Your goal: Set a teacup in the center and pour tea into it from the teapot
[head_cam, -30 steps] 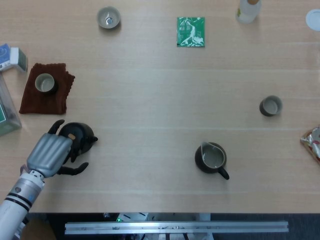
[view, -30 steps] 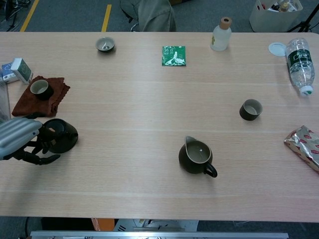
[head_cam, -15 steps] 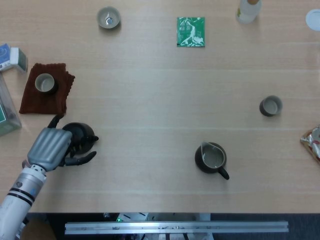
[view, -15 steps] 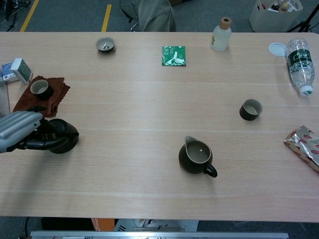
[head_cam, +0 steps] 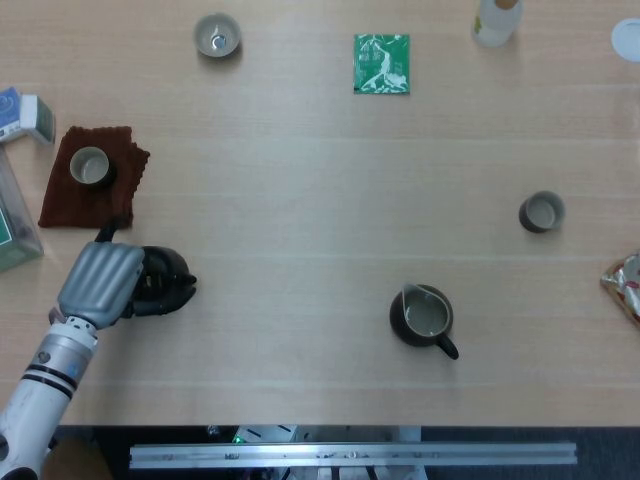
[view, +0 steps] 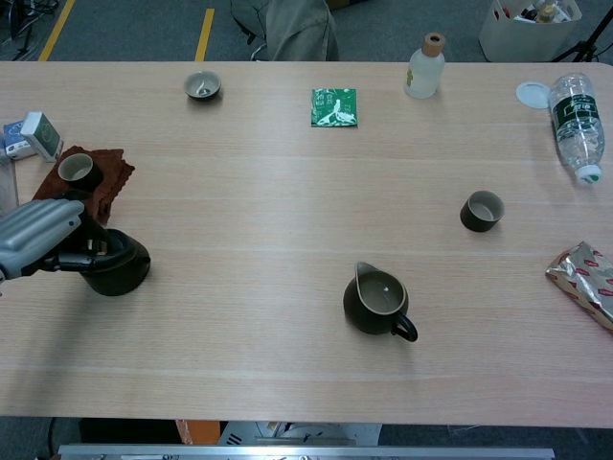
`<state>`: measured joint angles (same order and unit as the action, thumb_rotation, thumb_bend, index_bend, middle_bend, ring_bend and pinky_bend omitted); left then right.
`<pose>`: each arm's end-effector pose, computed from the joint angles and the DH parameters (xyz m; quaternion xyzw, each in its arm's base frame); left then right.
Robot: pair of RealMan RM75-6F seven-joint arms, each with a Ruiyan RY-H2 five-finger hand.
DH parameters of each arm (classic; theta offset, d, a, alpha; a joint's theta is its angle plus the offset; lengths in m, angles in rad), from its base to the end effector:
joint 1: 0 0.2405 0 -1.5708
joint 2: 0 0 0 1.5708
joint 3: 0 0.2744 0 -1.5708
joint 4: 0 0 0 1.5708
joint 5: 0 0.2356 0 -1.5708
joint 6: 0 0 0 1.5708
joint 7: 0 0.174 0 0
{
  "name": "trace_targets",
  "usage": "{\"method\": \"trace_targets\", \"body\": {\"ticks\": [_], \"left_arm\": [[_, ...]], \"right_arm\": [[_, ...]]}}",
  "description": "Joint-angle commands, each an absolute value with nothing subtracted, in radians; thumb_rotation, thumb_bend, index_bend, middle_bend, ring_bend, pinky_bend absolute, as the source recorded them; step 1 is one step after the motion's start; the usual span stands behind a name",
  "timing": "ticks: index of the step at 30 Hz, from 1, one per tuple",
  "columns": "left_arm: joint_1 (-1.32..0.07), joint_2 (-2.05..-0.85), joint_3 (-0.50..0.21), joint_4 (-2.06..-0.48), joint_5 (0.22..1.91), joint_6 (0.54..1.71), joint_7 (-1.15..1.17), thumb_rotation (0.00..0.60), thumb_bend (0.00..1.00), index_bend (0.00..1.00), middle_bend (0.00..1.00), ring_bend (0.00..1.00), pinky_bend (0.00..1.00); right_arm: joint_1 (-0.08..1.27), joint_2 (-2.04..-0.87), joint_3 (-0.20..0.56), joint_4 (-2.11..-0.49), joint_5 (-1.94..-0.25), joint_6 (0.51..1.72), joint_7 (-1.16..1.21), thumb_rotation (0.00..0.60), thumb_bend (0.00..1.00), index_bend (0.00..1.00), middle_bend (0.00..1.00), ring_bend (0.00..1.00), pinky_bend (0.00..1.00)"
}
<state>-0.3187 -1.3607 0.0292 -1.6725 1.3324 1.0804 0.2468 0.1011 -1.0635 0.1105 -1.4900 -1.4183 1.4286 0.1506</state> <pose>-0.2787 0.2391 -0.0182 -0.7121 -0.4773 -0.2934 0.4230 -0.3741 -0.2366 0.1896 0.5640 -0.3894 0.3828 0.6194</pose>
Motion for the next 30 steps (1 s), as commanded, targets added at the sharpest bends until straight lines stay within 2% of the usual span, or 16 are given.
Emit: {"method": "trace_targets", "body": {"ticks": [1, 8, 18, 28, 30], "left_arm": [[-0.322, -1.360, 0.026, -1.676, 1.336, 1.085, 0.252, 0.102, 0.16, 0.90, 1.00, 0.80, 0.07], [-0.322, -1.368, 0.007, -1.677, 1.355, 1.129, 0.245, 0.094, 0.16, 0.94, 1.00, 0.85, 0.07], [-0.327, -1.370, -0.042, -1.700, 1.330, 1.180, 0.266, 0.194, 0.16, 0.98, 1.00, 0.88, 0.08], [-0.324, -1.392, -0.089, -1.715, 1.298, 1.237, 0.263, 0.254, 0.16, 1.00, 1.00, 0.90, 0.10], [-0.321, -1.398, -0.094, -1.712, 1.294, 1.249, 0.264, 0.288, 0.17, 1.00, 1.00, 0.90, 0.11]], "right_arm": [[0.100, -1.064, 0.111, -1.489, -1.417, 1.430, 0.152, 0.600, 0.11, 0.32, 0.31, 0.17, 0.25], [0.095, -1.068, 0.112, -1.480, -1.415, 1.434, 0.163, 0.600, 0.11, 0.32, 0.31, 0.17, 0.25], [0.096, -1.069, 0.110, -1.473, -1.427, 1.436, 0.169, 0.600, 0.11, 0.32, 0.31, 0.17, 0.25], [0.100, -1.067, 0.107, -1.480, -1.446, 1.439, 0.163, 0.600, 0.11, 0.32, 0.31, 0.17, 0.25], [0.100, -1.066, 0.105, -1.481, -1.449, 1.440, 0.163, 0.600, 0.11, 0.32, 0.31, 0.17, 0.25]]}}
